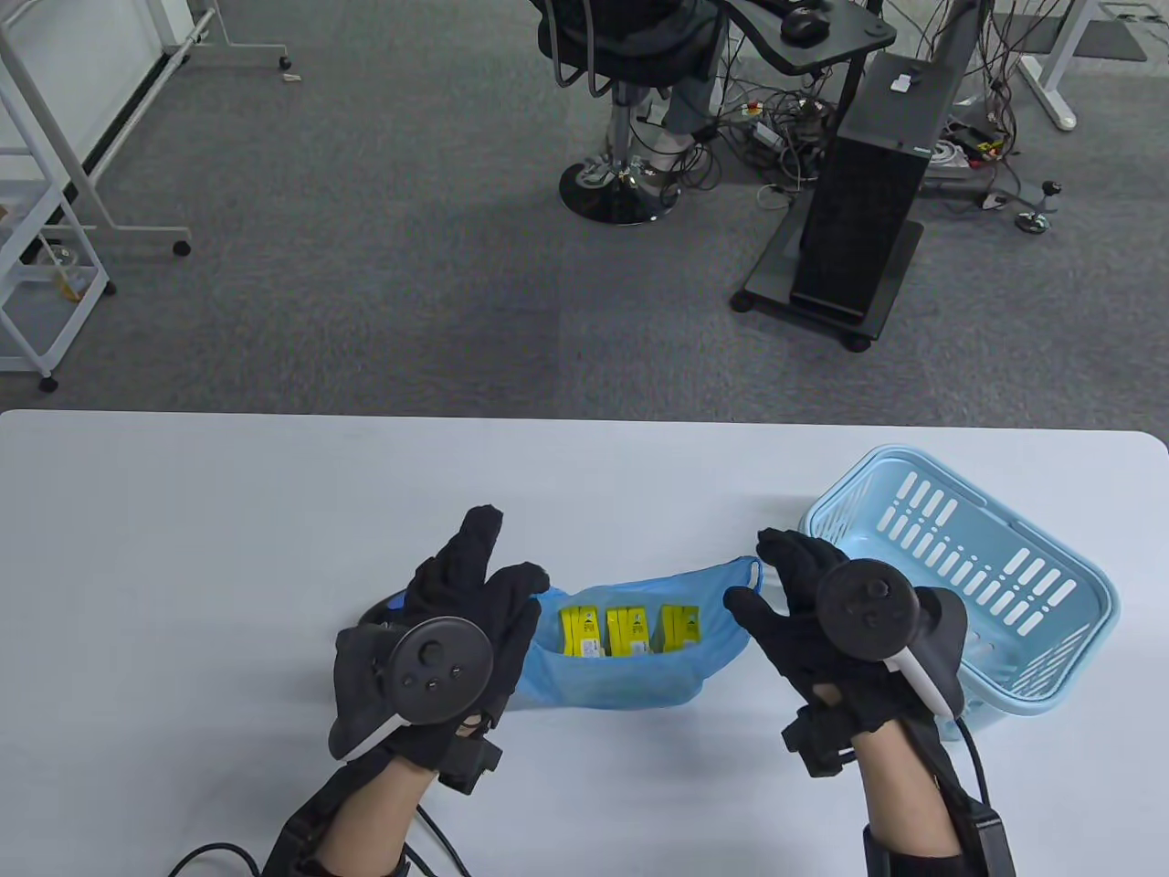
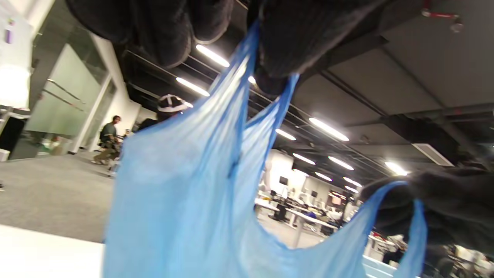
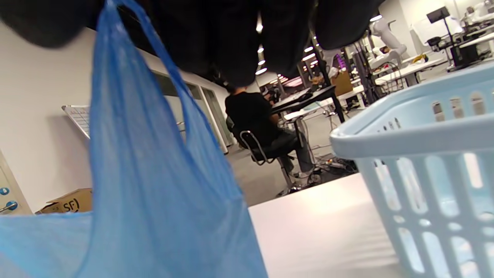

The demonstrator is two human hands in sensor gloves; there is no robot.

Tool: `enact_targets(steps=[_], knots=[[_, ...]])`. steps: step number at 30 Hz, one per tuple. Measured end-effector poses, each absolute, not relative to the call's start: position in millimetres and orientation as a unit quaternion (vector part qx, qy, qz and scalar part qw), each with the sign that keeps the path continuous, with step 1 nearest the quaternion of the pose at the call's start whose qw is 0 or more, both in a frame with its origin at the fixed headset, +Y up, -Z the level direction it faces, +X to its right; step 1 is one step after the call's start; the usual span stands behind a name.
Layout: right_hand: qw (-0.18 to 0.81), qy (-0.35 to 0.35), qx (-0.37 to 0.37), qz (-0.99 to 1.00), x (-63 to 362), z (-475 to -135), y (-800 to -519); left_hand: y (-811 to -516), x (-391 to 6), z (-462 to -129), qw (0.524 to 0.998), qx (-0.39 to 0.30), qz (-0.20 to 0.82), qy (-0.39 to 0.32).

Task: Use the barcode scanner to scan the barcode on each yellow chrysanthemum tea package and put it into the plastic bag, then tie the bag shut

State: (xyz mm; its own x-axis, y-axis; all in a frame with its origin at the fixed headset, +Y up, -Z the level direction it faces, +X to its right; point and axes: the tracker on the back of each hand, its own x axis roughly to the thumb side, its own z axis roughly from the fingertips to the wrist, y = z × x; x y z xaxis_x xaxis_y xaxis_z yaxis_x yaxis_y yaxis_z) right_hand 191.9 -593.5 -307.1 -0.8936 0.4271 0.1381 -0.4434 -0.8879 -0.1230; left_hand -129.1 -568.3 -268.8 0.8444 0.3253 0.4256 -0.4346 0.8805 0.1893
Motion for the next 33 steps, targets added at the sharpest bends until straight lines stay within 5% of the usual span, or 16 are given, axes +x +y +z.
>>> enact_targets(steps=[9, 17, 20, 26, 33], knots=[[0.168, -0.080, 0.114, 0.976, 170, -322, -566, -560, -78, -307, 0.915, 0.050, 0.207, -0.342], [0.201, -0.054, 0.166, 0.964, 143, -338, -562, -595, -22, -336, 0.903, -0.095, 0.165, -0.385], [0.231, -0.062, 0.181, 0.954, 135, -340, -565, -610, -12, -345, 0.878, -0.137, 0.230, -0.398], [0.254, -0.111, 0.184, 0.943, 145, -337, -574, -625, -27, -363, 0.870, -0.114, 0.331, -0.347], [0.223, -0.060, 0.199, 0.952, 141, -331, -604, -628, -53, -379, 0.887, -0.087, 0.352, -0.287]])
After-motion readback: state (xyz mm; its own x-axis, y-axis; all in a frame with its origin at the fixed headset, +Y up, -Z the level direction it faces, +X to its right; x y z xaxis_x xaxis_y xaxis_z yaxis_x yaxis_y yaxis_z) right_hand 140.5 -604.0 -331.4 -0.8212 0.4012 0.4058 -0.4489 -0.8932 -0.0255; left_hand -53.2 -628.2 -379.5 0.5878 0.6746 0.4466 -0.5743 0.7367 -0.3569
